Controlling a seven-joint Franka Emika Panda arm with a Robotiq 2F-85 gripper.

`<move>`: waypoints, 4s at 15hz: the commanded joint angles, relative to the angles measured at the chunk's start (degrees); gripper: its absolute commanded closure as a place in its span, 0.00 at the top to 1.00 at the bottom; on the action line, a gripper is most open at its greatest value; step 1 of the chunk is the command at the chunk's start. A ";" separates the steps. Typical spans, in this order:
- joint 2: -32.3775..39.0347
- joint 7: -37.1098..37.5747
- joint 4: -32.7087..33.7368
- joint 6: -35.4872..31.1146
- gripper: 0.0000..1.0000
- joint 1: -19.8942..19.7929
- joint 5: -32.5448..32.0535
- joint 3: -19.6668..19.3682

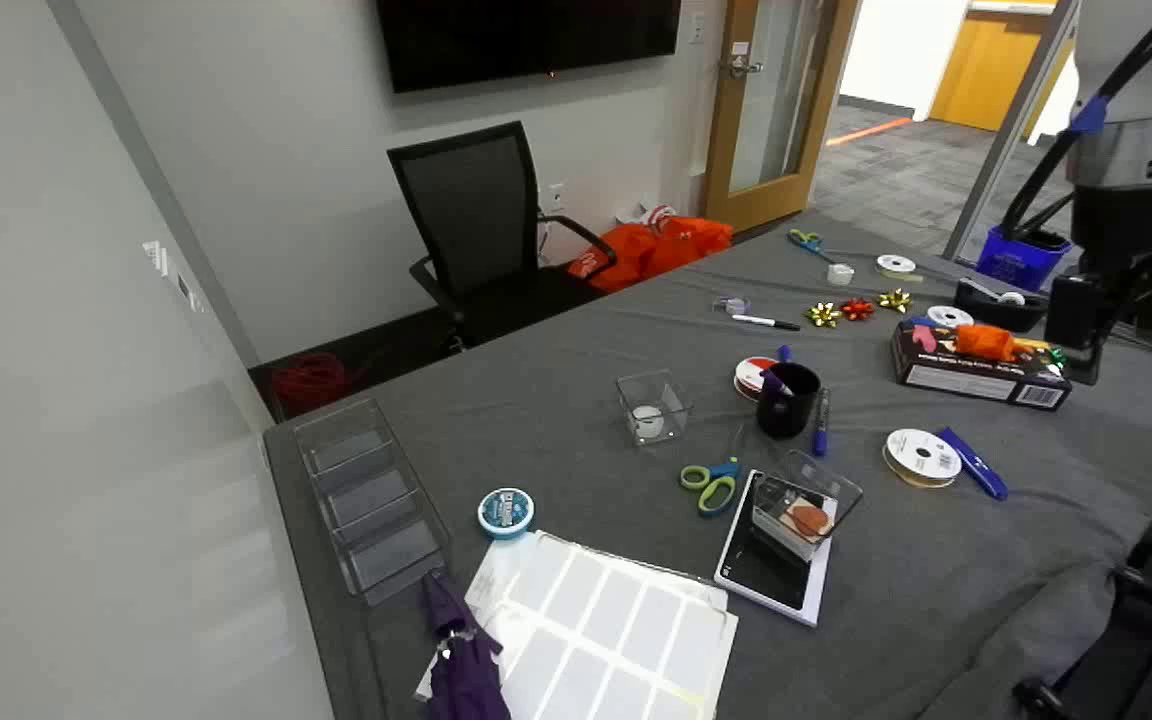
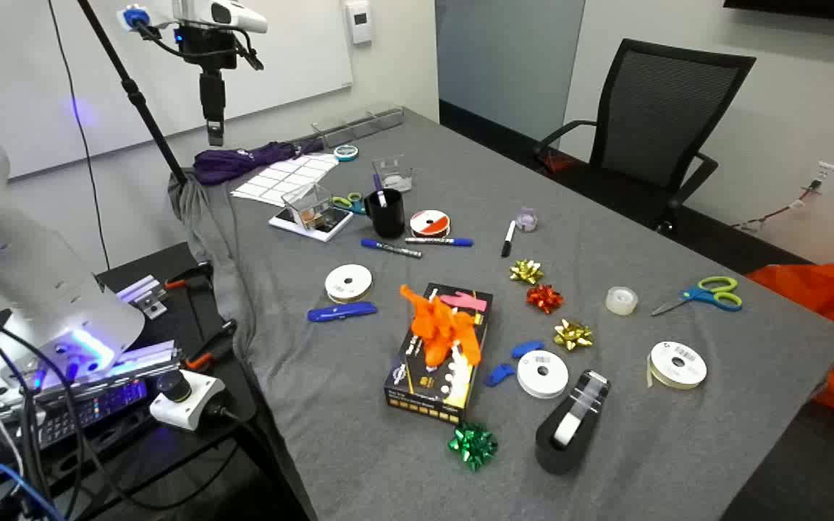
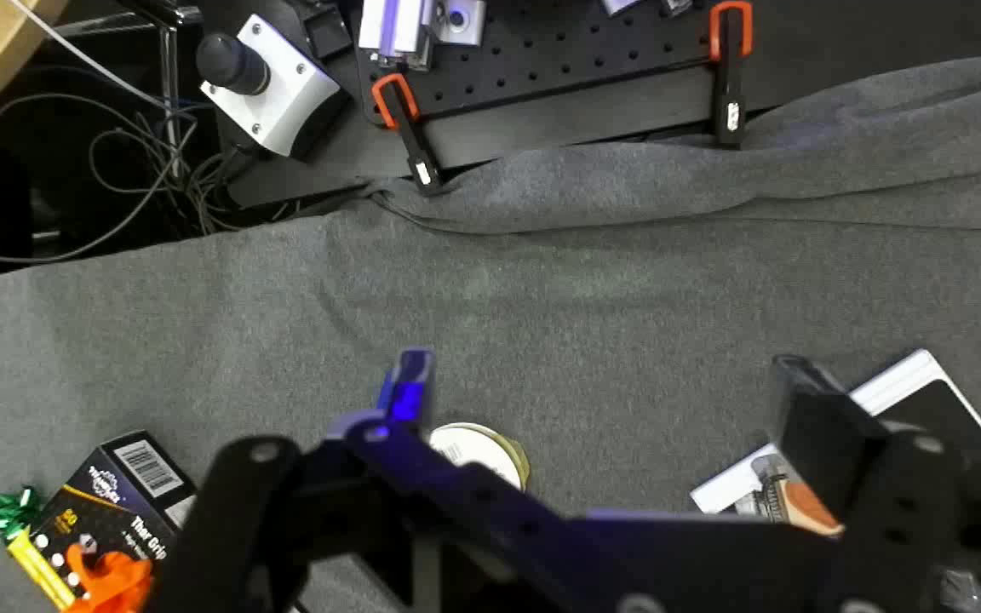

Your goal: Put the blue object inside the container

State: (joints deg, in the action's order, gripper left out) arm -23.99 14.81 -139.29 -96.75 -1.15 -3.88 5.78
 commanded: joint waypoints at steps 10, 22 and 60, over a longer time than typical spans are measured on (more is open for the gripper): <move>1.49 0.18 0.73 -3.51 1.00 0.44 3.05 -1.45; 8.45 2.94 4.60 -17.50 1.00 3.74 28.25 -1.51; 63.65 71.54 54.31 -34.82 1.00 23.88 4.45 -0.01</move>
State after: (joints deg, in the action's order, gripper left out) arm 35.39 86.31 -88.40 -131.86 21.40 0.88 6.44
